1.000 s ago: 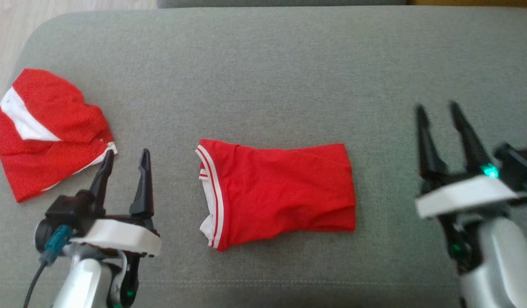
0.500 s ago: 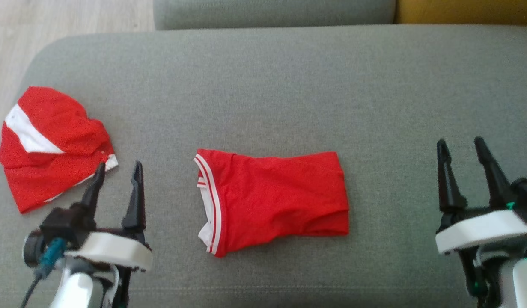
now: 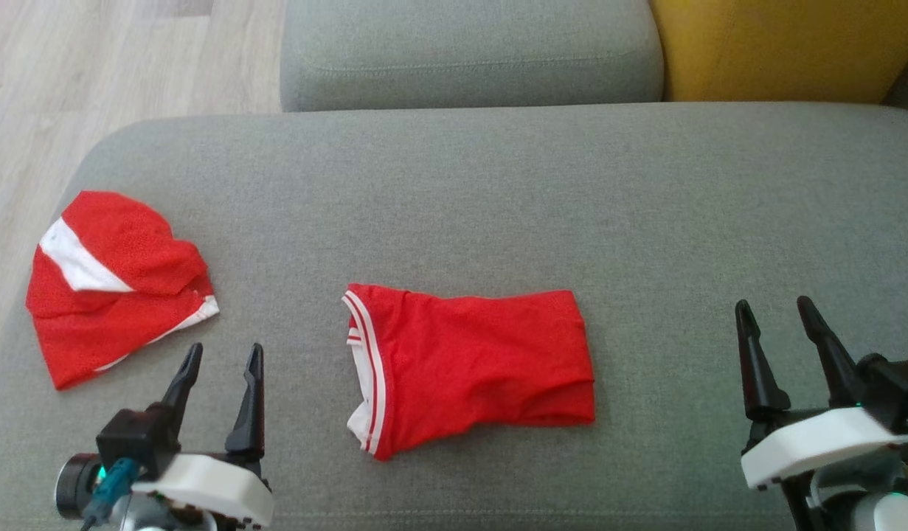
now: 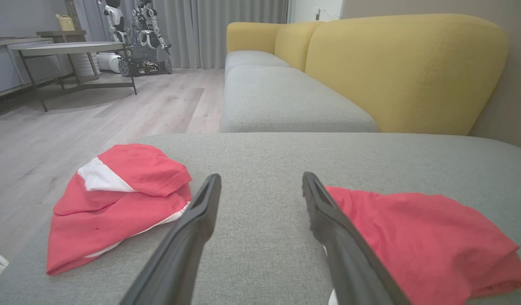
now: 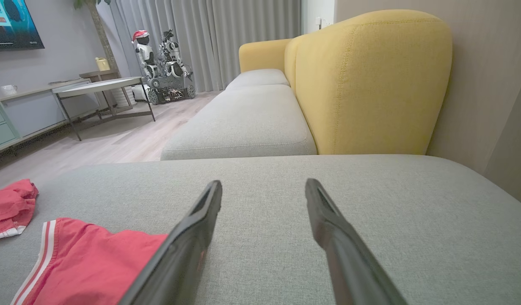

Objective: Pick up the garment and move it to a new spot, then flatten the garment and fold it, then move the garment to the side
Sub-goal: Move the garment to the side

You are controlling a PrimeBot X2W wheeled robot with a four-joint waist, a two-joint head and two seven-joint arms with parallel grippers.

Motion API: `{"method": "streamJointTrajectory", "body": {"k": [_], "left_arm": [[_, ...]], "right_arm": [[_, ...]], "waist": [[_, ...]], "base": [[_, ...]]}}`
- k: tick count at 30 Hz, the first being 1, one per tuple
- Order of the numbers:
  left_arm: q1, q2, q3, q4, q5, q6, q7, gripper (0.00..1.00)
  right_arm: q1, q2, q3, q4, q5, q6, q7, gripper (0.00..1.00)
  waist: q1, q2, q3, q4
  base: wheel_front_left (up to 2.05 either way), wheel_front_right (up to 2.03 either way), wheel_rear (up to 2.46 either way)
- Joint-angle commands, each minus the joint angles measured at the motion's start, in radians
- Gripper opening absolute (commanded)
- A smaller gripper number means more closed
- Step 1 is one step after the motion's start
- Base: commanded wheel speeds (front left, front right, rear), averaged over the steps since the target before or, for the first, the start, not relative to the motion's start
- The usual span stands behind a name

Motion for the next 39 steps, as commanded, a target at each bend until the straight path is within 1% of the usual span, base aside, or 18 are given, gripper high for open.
{"method": "streamJointTrajectory", "body": {"k": [1,10,32,35,39], "left_arm": [[-0.039,0.022,0.038,-0.039,0.007,0.006,-0.001,1.00],[-0.037,0.028,0.038,-0.039,0.004,0.016,0.004,1.00],[-0.045,0.035,0.035,-0.053,-0.009,0.031,0.004,1.00],[-0.054,0.035,0.032,-0.054,-0.009,0.031,0.004,1.00],[-0.080,0.035,0.021,-0.054,-0.007,0.021,0.004,1.00]], "right_arm": [[-0.025,-0.009,0.022,-0.038,-0.001,-0.001,0.001,1.00],[-0.015,-0.007,0.019,-0.038,-0.006,-0.001,0.006,1.00],[-0.024,-0.004,0.014,-0.018,0.000,-0.001,0.011,1.00],[-0.035,-0.004,0.017,-0.003,0.000,-0.001,0.019,1.00],[-0.067,-0.006,0.033,0.064,0.000,-0.001,0.027,1.00]], "waist": [[0.0000,-0.0001,-0.004,0.001],[0.0000,-0.0001,-0.016,0.004],[0.0000,-0.0001,-0.006,0.010],[0.0000,-0.0001,0.000,0.018],[0.0000,-0.0001,0.016,0.045]], "base": [[0.00,0.00,0.00],[0.00,0.00,0.00],[0.00,0.00,0.00],[0.00,0.00,0.00],[0.00,0.00,0.00]]}}
